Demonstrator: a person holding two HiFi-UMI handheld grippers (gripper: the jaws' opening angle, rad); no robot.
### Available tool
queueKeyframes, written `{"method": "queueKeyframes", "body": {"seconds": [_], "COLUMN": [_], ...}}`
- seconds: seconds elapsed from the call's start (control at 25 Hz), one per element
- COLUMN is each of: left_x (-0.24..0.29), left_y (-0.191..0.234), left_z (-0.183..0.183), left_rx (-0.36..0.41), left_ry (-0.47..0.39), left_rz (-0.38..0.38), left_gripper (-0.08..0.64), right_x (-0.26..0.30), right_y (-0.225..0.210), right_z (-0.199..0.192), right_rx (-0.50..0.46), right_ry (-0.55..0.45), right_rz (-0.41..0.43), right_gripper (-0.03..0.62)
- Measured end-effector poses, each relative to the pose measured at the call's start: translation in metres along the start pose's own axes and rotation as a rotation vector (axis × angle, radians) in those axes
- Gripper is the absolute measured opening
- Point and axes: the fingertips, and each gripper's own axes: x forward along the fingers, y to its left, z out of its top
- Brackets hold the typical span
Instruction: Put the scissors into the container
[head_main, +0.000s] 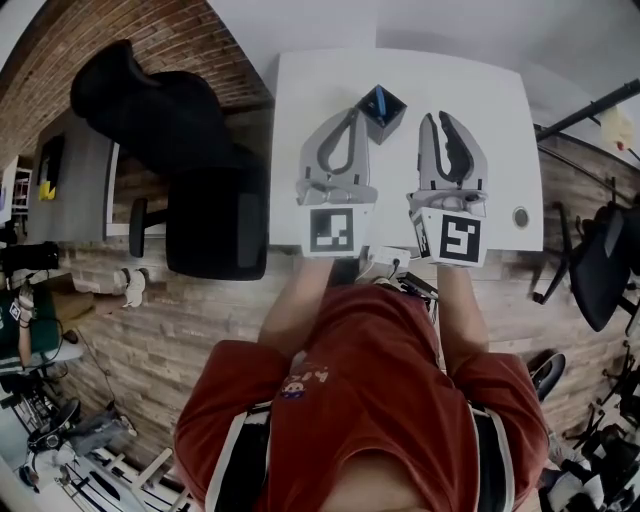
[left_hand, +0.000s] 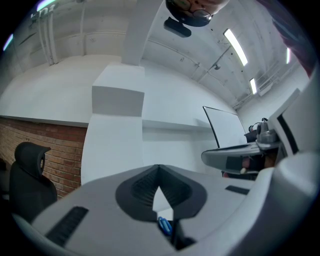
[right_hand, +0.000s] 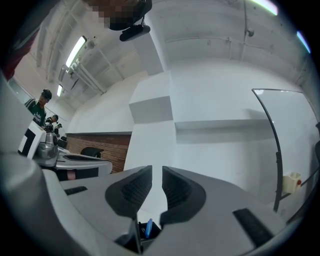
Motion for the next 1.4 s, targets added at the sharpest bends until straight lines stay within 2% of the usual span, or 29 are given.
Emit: {"method": "queueKeyframes", "body": {"seconds": [0.68, 1.4], "left_x": [0.003, 0.006], "left_y": [-0.003, -0.005], "left_z": [-0.003, -0.014], "left_rx": [0.028, 0.026], "left_ry": [0.012, 0.023], "left_rz": [-0.016, -0.019], "left_gripper": [0.012, 0.012], "right_x": [0.009, 0.013], "right_y": [0.014, 0.016], "right_z": [-0.003, -0.024], "right_rx": [0.002, -0.030], "right_ry": [-0.013, 0.055], "right_rz": [0.055, 0.056], "right_gripper": [0.014, 0.011]}}
